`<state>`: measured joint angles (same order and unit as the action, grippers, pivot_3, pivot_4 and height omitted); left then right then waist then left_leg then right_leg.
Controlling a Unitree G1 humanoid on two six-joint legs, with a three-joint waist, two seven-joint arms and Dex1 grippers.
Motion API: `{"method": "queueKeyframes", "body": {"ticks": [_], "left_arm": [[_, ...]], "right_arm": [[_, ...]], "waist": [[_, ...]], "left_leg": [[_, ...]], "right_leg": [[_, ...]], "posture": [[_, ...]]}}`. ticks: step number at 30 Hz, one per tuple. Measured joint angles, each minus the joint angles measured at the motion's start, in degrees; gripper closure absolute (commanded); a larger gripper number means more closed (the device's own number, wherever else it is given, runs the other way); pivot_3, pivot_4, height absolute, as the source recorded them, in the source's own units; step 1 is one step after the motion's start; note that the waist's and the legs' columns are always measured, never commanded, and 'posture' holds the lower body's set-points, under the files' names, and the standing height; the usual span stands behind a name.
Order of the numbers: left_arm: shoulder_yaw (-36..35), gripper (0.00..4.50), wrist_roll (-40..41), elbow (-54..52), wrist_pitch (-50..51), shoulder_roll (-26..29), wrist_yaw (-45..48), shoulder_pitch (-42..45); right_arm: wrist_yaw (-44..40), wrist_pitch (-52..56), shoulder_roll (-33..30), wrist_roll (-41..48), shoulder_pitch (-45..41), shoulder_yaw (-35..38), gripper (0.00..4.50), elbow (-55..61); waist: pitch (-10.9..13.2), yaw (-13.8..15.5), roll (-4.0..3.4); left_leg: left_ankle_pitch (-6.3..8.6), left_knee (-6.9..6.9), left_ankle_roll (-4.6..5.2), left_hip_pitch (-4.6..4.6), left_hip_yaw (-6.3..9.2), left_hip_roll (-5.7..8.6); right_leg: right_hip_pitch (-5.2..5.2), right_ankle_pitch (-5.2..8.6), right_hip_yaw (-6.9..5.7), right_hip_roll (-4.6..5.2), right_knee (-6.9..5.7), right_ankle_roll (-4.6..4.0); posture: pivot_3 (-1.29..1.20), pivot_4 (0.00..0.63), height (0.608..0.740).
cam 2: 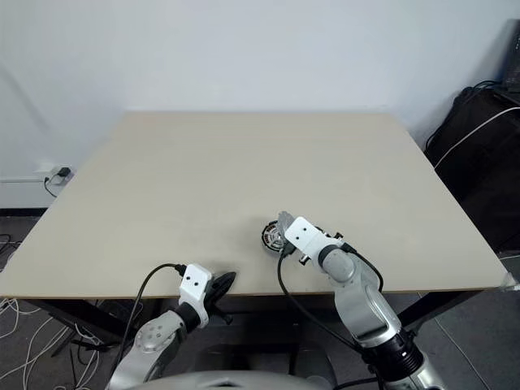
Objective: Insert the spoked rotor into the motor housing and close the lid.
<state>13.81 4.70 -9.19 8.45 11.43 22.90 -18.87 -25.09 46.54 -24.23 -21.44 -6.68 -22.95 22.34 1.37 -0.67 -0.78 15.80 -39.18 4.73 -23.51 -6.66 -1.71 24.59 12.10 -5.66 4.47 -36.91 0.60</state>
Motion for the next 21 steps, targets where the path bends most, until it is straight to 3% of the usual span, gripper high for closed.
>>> {"method": "queueKeyframes", "body": {"ticks": [14,21], "left_arm": [[0.0,4.5,0.01,0.0,-0.01,-0.04,-0.03,0.07],[0.06,4.5,0.02,0.0,-0.03,-0.14,-0.28,0.08]], "right_arm": [[-3.09,0.41,0.46,1.83,-0.1,-0.38,2.58,2.43],[-1.88,-1.37,4.53,3.55,-1.27,-0.41,2.58,-0.13]], "waist": [[0.02,0.01,0.04],[0.03,0.0,0.05]], "left_leg": [[0.0,0.0,0.0,-0.01,0.02,0.0],[0.0,0.0,0.0,-0.01,0.02,0.0]], "right_leg": [[0.0,0.0,-0.01,0.01,0.01,0.0],[-0.01,0.0,-0.01,0.0,0.01,0.0]], "posture": [[0.0,0.0,0.74],[0.0,0.0,0.74]]}}
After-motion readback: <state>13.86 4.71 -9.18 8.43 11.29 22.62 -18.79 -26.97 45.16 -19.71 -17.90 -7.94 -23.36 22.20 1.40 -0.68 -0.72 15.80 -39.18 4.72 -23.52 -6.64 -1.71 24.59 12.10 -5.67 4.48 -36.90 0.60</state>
